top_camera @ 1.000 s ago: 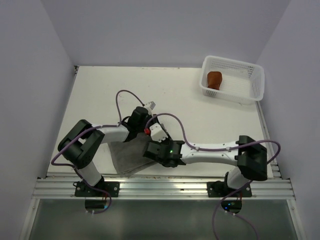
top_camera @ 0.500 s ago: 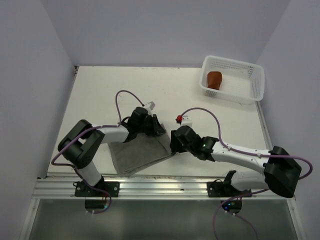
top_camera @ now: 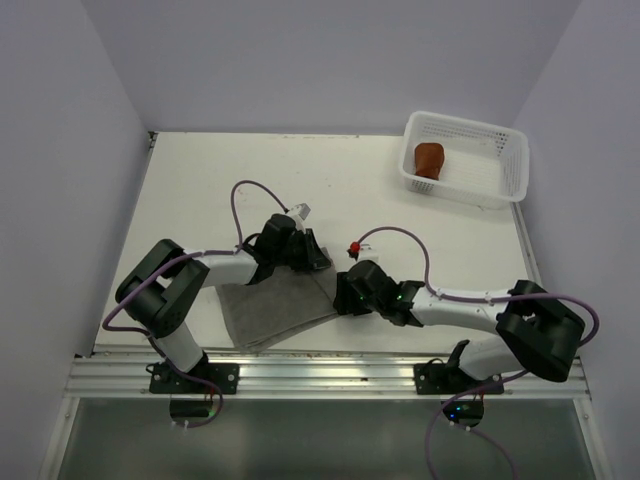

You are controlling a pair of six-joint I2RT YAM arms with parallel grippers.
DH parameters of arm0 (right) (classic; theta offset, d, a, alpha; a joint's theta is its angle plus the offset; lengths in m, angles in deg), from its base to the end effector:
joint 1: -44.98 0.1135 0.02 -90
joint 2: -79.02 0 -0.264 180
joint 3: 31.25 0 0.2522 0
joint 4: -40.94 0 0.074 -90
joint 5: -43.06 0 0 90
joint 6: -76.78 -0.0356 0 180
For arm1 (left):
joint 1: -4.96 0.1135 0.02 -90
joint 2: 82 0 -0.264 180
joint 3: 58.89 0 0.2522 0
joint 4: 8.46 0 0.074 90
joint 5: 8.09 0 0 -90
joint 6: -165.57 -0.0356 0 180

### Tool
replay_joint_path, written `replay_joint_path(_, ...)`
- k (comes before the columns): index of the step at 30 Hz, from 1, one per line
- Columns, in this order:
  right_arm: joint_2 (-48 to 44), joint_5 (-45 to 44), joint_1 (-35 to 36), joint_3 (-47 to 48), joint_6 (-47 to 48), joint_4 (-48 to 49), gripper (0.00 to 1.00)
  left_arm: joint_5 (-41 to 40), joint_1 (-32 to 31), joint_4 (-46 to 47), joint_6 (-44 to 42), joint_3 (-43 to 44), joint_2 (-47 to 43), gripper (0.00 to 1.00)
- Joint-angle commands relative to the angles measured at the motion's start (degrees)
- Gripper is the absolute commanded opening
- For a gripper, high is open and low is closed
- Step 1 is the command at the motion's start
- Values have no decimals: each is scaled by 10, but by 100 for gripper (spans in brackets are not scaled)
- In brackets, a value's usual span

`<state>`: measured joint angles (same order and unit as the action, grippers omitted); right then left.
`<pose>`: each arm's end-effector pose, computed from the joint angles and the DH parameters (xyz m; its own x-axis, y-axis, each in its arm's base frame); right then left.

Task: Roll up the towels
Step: Roll the towel

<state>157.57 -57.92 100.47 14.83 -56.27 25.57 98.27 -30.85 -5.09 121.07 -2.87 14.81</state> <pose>0.1492 0.2050 0.1561 -0.8097 0.0052 -0.5869 -0.2515 0.9004 0.3550 0.2602 -0.2001 0.1452 -0.8752 -0.2124 -0.4346 0.1692 0.7072 -0.6864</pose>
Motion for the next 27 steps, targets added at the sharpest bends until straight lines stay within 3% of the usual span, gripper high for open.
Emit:
replay_joint_path(1,11,-19,-1,-1,17,20,56,-24,5,-38,-10,-17,3,23)
replay_joint_path(5,-1,-8,-1,-7,23,34,58,-26,6,-42,-13,-16,3,23)
replay_joint_path(13,-95,23,-22,13,17,-1,73,-30,5,-40,-13,-17,2,22)
replay_joint_path(20,-87,43,-72,29,-5,-32,64,-28,6,-44,-14,-15,0,22)
replay_joint_path(27,-30,97,-86,14,-11,13,57,-29,6,-50,-16,-10,1,22)
